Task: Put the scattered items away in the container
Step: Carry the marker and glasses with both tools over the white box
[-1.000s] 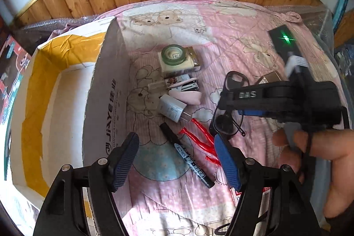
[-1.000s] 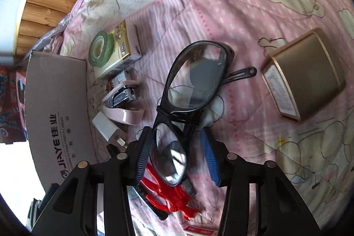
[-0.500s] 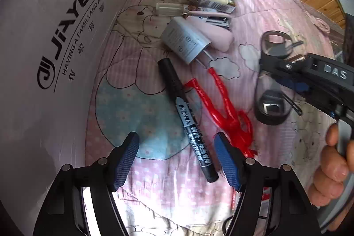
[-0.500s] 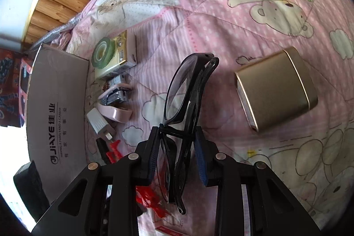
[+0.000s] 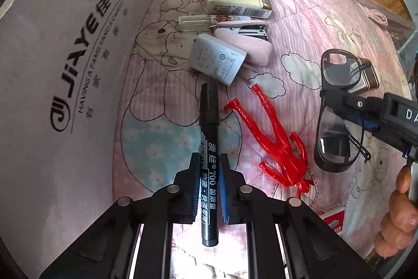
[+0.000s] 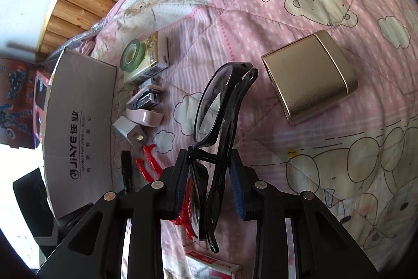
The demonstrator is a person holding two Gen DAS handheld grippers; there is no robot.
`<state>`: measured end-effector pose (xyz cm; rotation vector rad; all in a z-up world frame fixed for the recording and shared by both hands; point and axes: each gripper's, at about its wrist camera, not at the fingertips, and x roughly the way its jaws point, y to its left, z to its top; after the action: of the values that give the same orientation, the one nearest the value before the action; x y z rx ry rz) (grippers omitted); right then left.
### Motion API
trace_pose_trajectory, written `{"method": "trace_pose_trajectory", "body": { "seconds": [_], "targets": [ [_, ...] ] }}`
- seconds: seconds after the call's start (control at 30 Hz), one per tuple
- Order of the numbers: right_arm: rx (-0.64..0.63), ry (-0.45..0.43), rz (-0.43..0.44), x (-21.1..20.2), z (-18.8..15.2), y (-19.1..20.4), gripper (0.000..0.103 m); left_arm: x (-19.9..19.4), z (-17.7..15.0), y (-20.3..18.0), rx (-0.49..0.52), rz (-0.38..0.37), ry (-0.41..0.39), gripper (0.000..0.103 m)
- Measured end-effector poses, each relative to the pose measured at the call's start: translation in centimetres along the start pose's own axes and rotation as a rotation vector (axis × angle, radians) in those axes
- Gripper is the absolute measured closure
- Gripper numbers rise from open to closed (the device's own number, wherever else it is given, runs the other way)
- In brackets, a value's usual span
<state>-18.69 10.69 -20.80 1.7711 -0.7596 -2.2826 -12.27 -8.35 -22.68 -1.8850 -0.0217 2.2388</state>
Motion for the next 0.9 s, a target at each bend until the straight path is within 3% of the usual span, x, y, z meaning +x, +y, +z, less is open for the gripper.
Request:
{"method": "trace_pose_trajectory", "body": {
  "seconds": [0.4, 0.57, 0.67, 0.9],
  "targets": [
    [-0.084, -0.038, -0.019, -3.1, -1.8, 4.4, 0.071, -4.7, -1.1, -1.6, 0.052, -0.021, -0.046, 0.089],
    [-0.112, -0.041, -0.021, -4.3, -3.2, 6.3, 0.071, -7.3, -1.2, 0.6, 0.051, -0.057, -0.081, 0.089],
    [-0.123, -0.044, -0.019, -5.1, -3.9, 7.4, 0.071, -8.9, 0.8, 1.2, 0.049, -0.078, -0.101, 0.089],
    [-0.157, -0.065, -0.023, -7.3, -5.3, 10.4, 0.071, -12.1, 0.5, 2.7, 0.043, -0.100, -0.155, 0.089]
  ]
}}
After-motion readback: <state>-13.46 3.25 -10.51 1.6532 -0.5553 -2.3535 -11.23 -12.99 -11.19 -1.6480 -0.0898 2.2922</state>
